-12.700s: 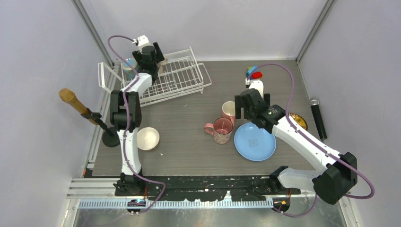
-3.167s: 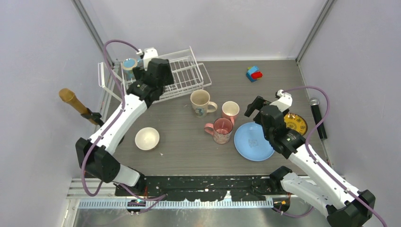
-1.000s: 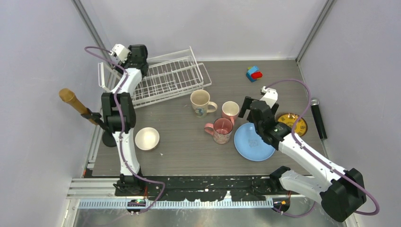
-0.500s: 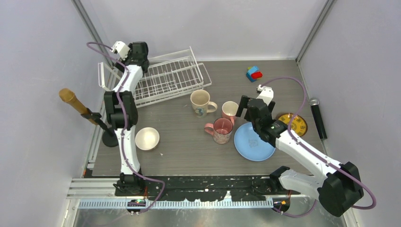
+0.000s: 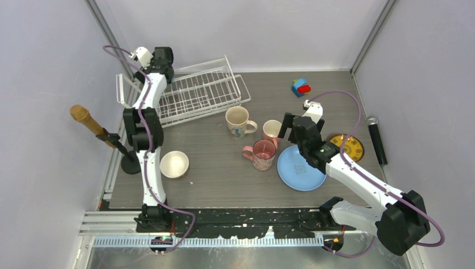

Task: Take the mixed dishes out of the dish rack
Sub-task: Pick up the cup from the dish rack.

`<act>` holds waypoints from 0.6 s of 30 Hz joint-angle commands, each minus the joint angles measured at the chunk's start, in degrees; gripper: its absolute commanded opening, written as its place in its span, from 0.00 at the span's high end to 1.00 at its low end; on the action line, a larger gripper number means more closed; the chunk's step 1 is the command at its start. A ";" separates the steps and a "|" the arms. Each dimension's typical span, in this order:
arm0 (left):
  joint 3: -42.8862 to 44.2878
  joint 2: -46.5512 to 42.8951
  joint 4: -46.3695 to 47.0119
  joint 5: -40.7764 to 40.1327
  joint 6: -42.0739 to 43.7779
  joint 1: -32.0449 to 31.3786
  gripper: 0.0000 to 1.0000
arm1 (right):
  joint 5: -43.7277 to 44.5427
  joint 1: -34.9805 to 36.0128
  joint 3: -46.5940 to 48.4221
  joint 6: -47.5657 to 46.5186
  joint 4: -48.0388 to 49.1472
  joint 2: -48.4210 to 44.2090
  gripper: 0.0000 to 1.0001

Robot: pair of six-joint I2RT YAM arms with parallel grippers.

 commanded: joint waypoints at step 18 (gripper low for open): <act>-11.54 -12.56 4.17 7.82 4.60 0.03 1.00 | -0.08 -0.07 -0.93 0.27 2.99 -3.37 0.00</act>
